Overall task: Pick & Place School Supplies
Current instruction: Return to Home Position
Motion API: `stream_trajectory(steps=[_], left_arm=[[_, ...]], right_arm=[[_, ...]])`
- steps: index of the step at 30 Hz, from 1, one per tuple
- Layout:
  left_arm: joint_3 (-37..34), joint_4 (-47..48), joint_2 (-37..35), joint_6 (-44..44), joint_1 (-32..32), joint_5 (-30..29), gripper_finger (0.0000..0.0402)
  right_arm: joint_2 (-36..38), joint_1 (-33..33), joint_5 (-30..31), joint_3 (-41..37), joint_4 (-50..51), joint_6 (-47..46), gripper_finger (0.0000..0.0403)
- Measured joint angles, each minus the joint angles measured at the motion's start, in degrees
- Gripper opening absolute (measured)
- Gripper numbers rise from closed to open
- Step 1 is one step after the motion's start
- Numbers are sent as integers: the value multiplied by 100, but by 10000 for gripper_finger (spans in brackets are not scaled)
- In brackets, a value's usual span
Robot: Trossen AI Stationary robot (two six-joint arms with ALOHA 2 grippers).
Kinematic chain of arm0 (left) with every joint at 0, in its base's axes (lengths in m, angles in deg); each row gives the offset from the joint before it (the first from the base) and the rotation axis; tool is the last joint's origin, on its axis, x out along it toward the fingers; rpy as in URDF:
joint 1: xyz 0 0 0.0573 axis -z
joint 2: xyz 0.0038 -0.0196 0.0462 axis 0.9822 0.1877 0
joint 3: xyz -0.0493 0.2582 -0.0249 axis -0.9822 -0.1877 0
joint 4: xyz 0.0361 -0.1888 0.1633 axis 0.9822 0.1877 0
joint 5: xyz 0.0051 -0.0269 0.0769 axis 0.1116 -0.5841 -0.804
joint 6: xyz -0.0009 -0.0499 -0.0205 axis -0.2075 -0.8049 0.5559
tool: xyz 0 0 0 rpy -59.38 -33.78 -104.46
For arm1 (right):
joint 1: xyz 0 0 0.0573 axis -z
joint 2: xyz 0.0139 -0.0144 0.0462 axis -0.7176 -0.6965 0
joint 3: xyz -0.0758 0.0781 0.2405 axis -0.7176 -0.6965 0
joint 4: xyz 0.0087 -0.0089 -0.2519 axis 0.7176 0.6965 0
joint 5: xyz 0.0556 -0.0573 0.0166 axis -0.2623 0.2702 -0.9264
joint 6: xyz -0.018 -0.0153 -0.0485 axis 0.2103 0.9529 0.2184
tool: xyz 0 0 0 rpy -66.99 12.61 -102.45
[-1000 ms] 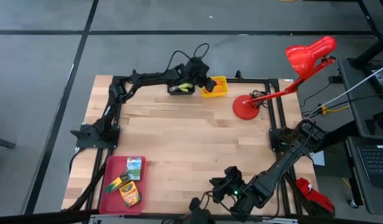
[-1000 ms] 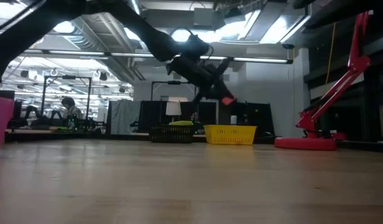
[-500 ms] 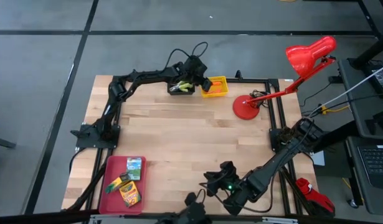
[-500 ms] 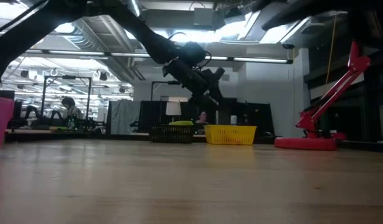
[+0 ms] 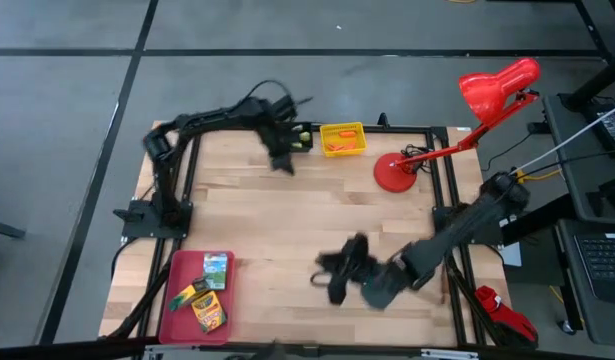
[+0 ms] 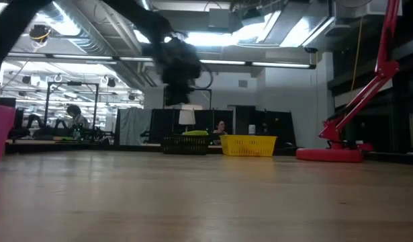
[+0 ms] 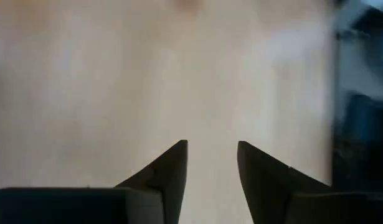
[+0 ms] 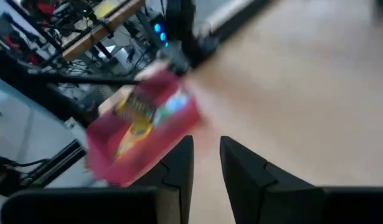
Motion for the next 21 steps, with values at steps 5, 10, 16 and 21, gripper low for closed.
stream_trajectory(steps=[5, 10, 16, 21], left_arm=[[-2465, -2069, -1603, -1000, 182, 1342, 108], [-5211, -6235, -3738, -3256, 923, -236, 84], [-7516, -10076, -5344, -3996, 2317, -3643, 75], [-8029, -10304, -5854, -3702, 2675, -3737, 74]], right_arm=[[1318, 217, 517, -179, 819, 1182, 84], [2396, -98, 1020, -1011, 566, 1363, 84], [2955, -444, 1243, -1805, -139, 1284, 84], [3123, -529, 1389, -1836, -139, 1248, 84]])
